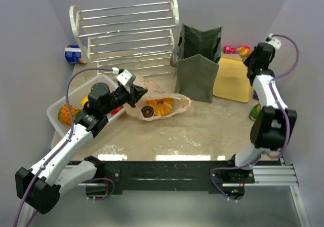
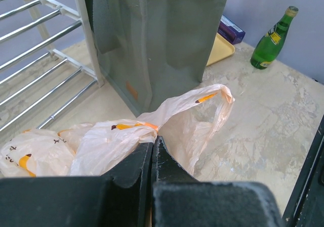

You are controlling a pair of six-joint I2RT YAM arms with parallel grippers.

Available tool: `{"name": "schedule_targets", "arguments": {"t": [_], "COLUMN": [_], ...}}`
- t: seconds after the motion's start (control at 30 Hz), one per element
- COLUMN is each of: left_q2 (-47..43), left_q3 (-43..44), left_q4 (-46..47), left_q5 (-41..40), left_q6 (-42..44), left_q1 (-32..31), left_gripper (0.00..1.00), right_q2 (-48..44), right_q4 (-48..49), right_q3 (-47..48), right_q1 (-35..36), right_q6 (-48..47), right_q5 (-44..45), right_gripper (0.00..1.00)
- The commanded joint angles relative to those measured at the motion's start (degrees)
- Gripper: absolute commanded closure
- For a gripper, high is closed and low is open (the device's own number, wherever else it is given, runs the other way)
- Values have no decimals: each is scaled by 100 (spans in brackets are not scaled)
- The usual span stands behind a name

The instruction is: Place the mixed food into the grocery bags and tie them

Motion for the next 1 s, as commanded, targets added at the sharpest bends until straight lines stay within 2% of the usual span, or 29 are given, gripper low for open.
{"name": "schedule_targets", "arguments": {"t": [0.0,0.07,0.13,0.23,0.27,0.33,0.4,0.43,0.63,0.83,0.97], "left_q2": [-123,-141,-167,-159,-150,-150,-141,-141,-106,-53,-53], "left_q3": [15,15,-3,6,-3,-11,-11,-20,-55,-47,-47], "left_q4": [143,152,152,161,170,170,170,170,170,170,187], "left_q5": [3,-5,-14,-14,-6,-23,-49,-67,-172,-146,-111], "left_q6": [169,169,160,160,160,160,169,178,196,196,187], "left_q1": [33,24,24,24,24,24,24,24,15,24,15], "left_gripper": [100,100,100,100,100,100,100,100,100,100,100], "right_q2": [-1913,-2877,-3435,-4157,-4254,-4413,-4378,-4334,-3589,-2902,-2446], "right_q4": [1330,1577,2017,1939,1878,1798,1676,1571,893,717,708], "right_q3": [-1048,-1455,-1956,-2090,-2098,-2186,-2282,-2292,-2476,-2749,-2802], "right_q1": [9,35,166,990,1646,2490,2977,3441,4998,5896,6021], "right_q6": [405,685,774,504,311,186,133,72,-17,195,378], "right_q5": [-530,-1120,-1851,-2239,-2292,-2450,-2556,-2574,-2091,-1888,-1713], "right_gripper": [100,100,100,100,100,100,100,100,100,100,100]}}
